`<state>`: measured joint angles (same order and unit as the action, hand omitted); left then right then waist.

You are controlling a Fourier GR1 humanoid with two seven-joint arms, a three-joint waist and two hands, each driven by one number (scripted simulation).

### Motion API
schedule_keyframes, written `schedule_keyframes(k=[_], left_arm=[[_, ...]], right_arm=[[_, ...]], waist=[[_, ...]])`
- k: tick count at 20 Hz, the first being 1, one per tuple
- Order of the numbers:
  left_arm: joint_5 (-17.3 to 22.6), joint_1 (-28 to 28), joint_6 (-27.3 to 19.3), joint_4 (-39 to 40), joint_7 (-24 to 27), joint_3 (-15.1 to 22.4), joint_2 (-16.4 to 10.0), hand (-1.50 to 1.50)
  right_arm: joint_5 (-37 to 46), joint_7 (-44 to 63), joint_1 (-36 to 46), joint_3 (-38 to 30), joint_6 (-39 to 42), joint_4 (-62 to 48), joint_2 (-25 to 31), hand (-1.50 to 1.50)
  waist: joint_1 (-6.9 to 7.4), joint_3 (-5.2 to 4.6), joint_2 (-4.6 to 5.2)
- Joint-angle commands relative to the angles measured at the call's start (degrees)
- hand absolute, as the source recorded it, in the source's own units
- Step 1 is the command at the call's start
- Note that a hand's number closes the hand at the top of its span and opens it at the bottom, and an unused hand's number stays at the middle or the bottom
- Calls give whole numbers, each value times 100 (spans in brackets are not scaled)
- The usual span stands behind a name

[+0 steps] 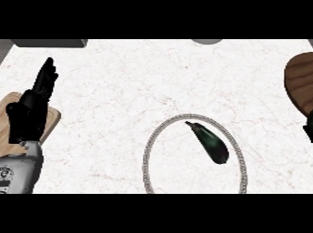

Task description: Pick the squash from the placemat and place it in the bowl

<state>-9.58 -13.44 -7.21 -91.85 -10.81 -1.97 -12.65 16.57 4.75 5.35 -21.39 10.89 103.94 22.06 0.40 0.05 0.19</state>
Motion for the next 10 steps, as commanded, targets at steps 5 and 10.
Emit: schedule_keyframes(k=[5,10], left_arm=[[-31,-50,63,-52,-21,-11,0,0],[-53,98,30,-211,14,131,154,0]], right_arm=[[536,-1608,1415,-590,-699,-3039,907,150],[1480,-2480,1792,-555,-1799,-4585,1254,150]], waist=[[81,3,17],[215,11,56]])
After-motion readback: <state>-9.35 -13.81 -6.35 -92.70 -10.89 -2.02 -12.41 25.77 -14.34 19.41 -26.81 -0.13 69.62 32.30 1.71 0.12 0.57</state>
